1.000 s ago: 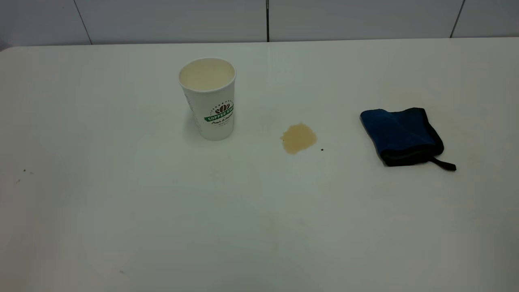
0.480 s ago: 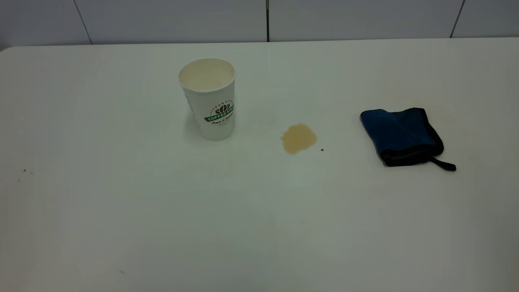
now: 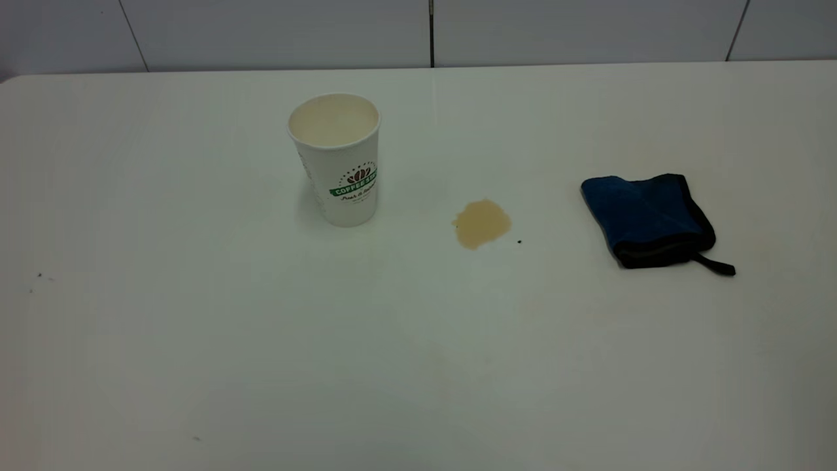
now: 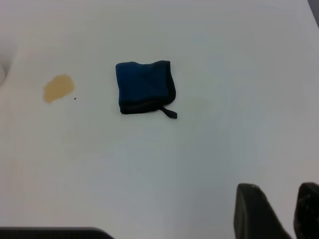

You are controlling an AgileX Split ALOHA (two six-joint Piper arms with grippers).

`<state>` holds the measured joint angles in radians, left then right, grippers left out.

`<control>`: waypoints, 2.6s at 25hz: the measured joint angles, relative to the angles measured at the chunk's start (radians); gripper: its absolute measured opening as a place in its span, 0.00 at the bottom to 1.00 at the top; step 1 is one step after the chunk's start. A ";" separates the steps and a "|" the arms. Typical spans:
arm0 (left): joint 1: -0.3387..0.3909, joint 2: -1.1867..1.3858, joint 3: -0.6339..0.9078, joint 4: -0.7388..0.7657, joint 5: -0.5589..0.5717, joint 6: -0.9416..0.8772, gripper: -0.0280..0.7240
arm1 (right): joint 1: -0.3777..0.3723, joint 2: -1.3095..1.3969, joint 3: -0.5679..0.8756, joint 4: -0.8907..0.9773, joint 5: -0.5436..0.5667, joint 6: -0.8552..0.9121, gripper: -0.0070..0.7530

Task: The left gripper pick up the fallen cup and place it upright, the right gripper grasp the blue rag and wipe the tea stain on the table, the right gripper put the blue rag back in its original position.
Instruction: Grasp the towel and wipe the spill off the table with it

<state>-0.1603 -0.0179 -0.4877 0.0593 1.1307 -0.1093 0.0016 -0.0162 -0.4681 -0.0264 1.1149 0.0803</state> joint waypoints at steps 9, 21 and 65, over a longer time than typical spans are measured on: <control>0.067 0.000 0.000 0.000 0.000 0.000 0.62 | 0.000 0.000 0.000 0.010 0.000 0.000 0.32; 0.068 0.000 0.000 0.000 0.000 0.001 0.62 | 0.000 0.351 -0.011 0.290 -0.156 -0.232 0.65; 0.068 0.000 0.000 0.000 0.001 0.000 0.62 | 0.039 2.480 -0.920 0.593 -0.918 -0.942 0.72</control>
<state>-0.0924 -0.0179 -0.4877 0.0593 1.1319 -0.1091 0.0404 2.4639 -1.3884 0.5667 0.1969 -0.8620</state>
